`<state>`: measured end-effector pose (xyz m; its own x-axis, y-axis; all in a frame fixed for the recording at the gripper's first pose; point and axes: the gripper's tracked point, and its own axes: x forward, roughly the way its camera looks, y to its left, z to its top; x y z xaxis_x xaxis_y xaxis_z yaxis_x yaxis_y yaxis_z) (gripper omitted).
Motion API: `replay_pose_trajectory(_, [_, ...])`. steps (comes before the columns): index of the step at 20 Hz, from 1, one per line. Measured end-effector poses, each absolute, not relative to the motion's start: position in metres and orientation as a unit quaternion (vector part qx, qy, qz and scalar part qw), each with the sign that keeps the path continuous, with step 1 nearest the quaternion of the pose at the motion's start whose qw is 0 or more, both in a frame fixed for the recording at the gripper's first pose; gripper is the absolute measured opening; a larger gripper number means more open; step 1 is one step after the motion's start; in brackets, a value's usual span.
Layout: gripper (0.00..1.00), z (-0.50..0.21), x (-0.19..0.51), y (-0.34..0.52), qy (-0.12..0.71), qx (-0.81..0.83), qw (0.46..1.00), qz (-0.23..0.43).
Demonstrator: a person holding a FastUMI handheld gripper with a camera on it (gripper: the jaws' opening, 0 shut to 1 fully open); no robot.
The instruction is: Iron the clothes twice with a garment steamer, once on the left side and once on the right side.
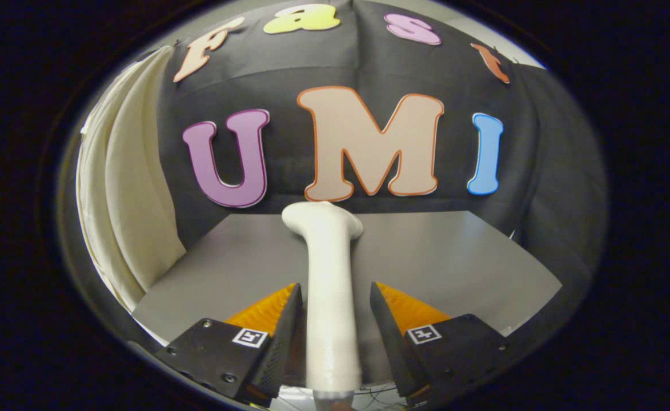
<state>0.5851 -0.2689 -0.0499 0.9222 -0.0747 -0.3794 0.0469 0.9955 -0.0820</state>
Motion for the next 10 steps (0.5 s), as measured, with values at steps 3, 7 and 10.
replay_pose_trajectory(3, [0.42,-0.041,0.586,-0.268,0.181,-0.053,0.981,-0.040])
replay_pose_trajectory(7, [0.39,-0.046,0.587,-0.271,0.191,-0.049,0.979,-0.043])
replay_pose_trajectory(10, [0.37,-0.043,0.572,-0.269,0.193,0.013,0.980,-0.049])
